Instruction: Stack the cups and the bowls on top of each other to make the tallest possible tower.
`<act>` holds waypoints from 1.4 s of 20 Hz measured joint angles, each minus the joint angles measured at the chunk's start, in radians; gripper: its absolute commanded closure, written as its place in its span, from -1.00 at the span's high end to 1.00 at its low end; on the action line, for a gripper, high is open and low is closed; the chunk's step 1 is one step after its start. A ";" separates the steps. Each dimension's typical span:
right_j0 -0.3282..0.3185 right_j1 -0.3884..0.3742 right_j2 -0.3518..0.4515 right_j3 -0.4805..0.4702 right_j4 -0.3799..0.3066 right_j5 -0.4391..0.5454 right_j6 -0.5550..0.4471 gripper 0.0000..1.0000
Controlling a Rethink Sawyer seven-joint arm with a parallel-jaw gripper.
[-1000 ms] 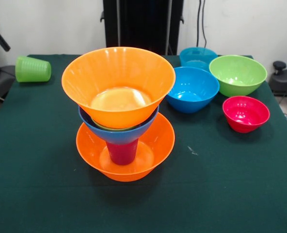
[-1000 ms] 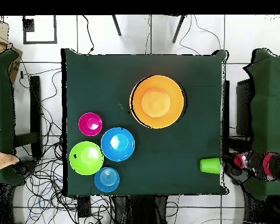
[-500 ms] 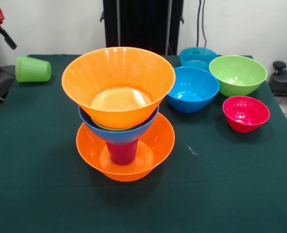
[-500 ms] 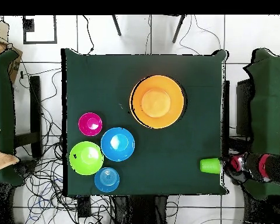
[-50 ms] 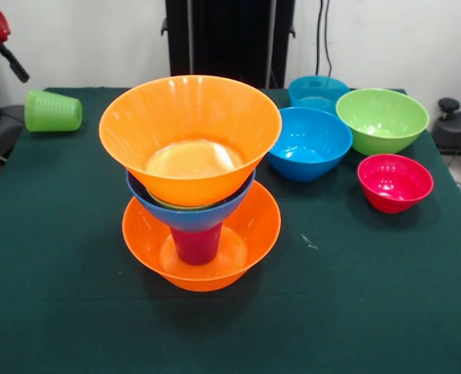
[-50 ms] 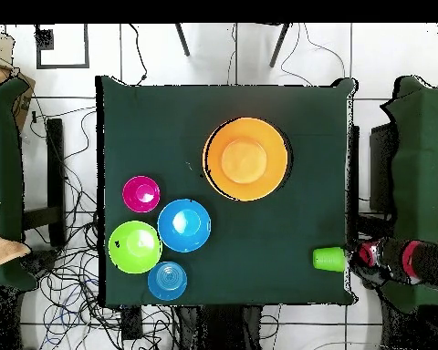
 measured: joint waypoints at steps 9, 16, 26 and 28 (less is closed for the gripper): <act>0.000 0.005 -0.007 0.000 -0.001 -0.004 0.000 1.00; 0.000 0.032 -0.014 0.000 -0.003 -0.004 0.000 1.00; 0.000 0.050 -0.020 0.008 -0.009 -0.037 0.000 1.00; 0.000 0.051 -0.021 0.011 -0.010 -0.046 0.000 1.00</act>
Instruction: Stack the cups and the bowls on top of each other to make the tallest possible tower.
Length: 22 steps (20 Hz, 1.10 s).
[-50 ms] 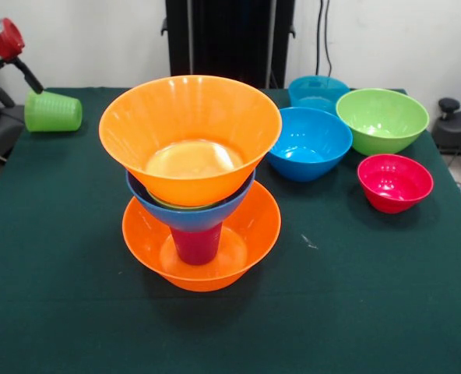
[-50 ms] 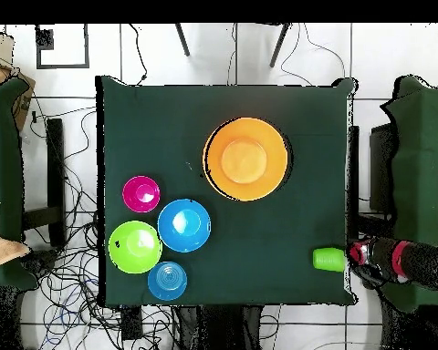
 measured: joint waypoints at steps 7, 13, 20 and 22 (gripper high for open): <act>0.003 0.000 -0.010 0.022 -0.002 -0.050 0.000 1.00; 0.012 0.000 -0.032 0.061 -0.003 -0.096 0.000 1.00; 0.024 0.000 -0.048 0.087 -0.003 -0.128 0.000 1.00; 0.029 -0.001 -0.051 0.096 -0.003 -0.131 0.000 1.00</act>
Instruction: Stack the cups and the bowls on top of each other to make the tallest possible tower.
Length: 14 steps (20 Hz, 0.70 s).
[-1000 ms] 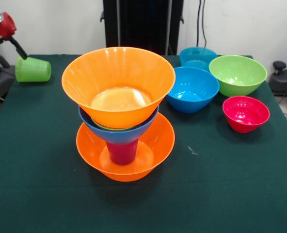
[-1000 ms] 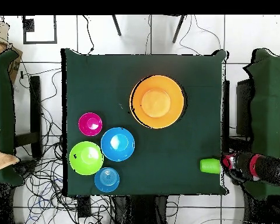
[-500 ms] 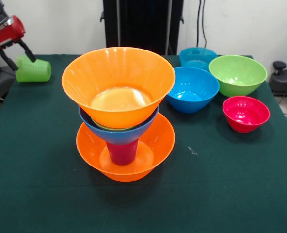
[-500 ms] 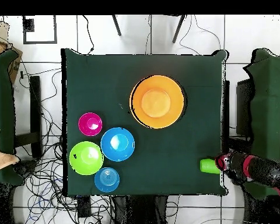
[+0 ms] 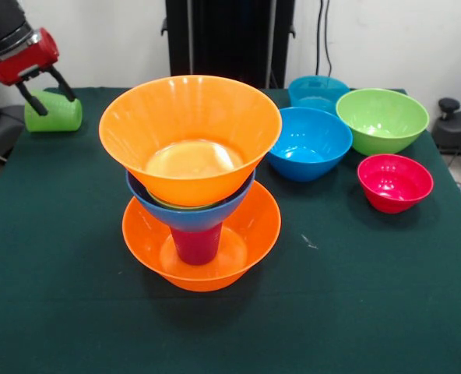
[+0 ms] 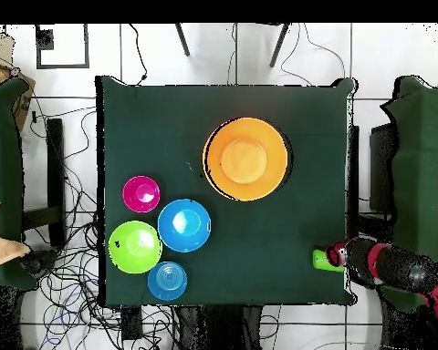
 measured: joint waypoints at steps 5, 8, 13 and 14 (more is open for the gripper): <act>0.005 0.000 -0.002 0.009 0.000 0.000 0.000 1.00; 0.005 -0.003 -0.004 0.012 0.000 0.000 0.000 1.00; 0.005 -0.022 -0.004 0.016 0.002 0.000 0.000 1.00; 0.005 -0.032 -0.004 0.019 0.005 0.000 0.000 1.00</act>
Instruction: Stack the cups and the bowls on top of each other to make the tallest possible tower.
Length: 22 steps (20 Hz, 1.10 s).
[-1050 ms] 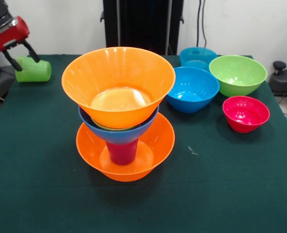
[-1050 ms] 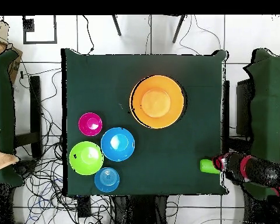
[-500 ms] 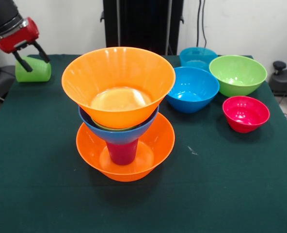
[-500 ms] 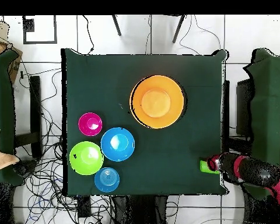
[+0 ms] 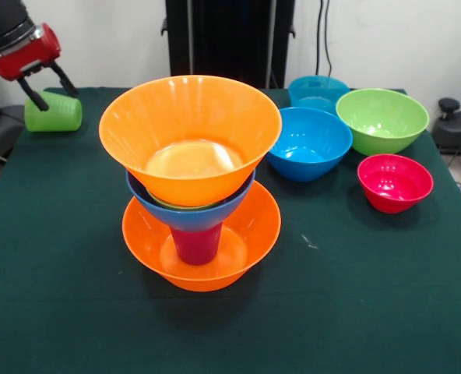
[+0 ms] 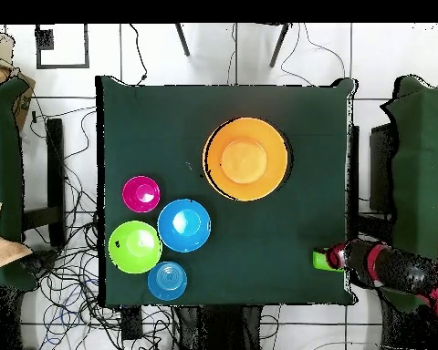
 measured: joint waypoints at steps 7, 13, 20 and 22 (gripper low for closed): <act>0.000 -0.035 0.000 0.009 0.013 0.000 0.000 1.00; -0.008 -0.044 0.000 0.009 0.013 0.000 0.000 1.00; -0.030 -0.048 -0.002 0.012 0.013 0.000 0.000 1.00; -0.041 -0.049 -0.002 0.016 0.013 0.000 0.000 1.00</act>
